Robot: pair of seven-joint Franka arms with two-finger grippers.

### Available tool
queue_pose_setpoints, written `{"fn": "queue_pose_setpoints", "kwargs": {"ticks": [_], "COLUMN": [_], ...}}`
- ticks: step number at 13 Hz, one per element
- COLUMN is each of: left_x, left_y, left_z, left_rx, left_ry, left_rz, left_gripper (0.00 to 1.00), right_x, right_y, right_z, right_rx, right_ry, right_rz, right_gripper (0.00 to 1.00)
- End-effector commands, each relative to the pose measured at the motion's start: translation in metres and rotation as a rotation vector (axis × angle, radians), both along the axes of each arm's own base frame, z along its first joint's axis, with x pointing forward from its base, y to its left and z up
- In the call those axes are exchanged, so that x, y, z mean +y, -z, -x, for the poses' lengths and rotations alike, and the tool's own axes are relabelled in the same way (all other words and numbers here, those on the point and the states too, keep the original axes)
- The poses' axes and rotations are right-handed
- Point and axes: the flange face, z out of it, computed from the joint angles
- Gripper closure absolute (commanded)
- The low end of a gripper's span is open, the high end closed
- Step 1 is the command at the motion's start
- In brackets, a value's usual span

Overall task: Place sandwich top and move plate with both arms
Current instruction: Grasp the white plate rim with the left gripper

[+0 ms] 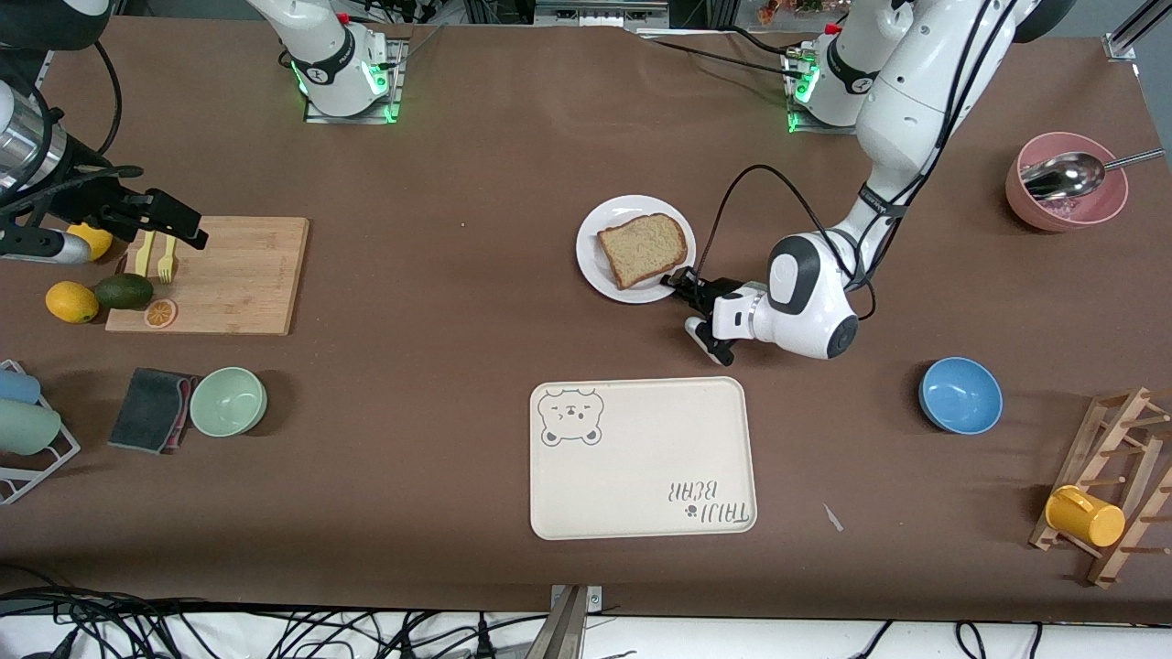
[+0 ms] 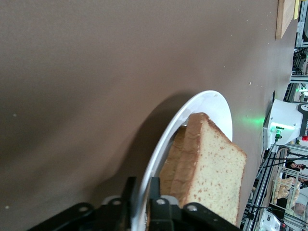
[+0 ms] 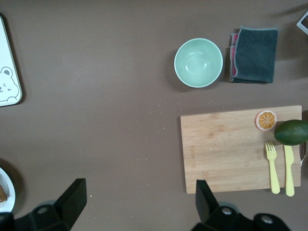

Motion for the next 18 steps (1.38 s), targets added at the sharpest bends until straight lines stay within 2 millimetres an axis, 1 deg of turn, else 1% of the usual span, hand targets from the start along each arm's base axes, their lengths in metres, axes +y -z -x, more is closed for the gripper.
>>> {"fn": "queue_pose_setpoints", "kwargs": {"ticks": [1, 3, 5, 6, 8, 10, 12, 14, 16, 18], "left_x": [-0.002, 0.0, 0.002, 0.002, 0.003, 0.006, 0.004, 0.016, 0.034, 0.045], "left_y": [-0.001, -0.002, -0.007, -0.012, -0.027, -0.038, -0.053, -0.065, -0.075, -0.075], "left_z": [-0.001, -0.003, -0.007, -0.011, -0.024, -0.038, -0.056, -0.074, -0.106, -0.129], "left_rx": [-0.027, -0.027, -0.028, -0.033, -0.04, -0.042, -0.074, -0.079, -0.106, -0.123], "left_ry": [0.003, -0.001, -0.01, -0.018, -0.026, -0.084, -0.119, -0.208, -0.295, -0.347], "left_rz": [0.024, 0.025, 0.038, 0.043, 0.076, 0.122, 0.155, 0.207, 0.257, 0.281], "left_gripper": [1.0, 1.0, 1.0, 1.0, 1.0, 1.0, 1.0, 1.0, 1.0, 1.0], "right_x": [-0.003, -0.002, 0.001, 0.001, 0.004, 0.006, 0.019, 0.019, 0.02, 0.025], "right_y": [-0.003, -0.001, 0.002, 0.002, 0.003, 0.008, 0.007, 0.011, 0.01, 0.01], "right_z": [0.007, 0.007, 0.008, 0.009, 0.01, 0.008, 0.01, 0.011, 0.012, 0.012], "right_rx": [-0.001, 0.006, 0.022, 0.028, 0.035, 0.045, 0.052, 0.067, 0.077, 0.077], "right_ry": [-0.046, -0.048, -0.055, -0.06, -0.078, -0.083, -0.095, -0.109, -0.106, -0.106], "right_rz": [0.021, 0.022, 0.027, 0.03, 0.058, 0.067, 0.072, 0.071, 0.07, 0.071], "right_gripper": [0.0, 0.0, 0.0, 0.0, 0.0, 0.0, 0.0, 0.0, 0.0, 0.0]}}
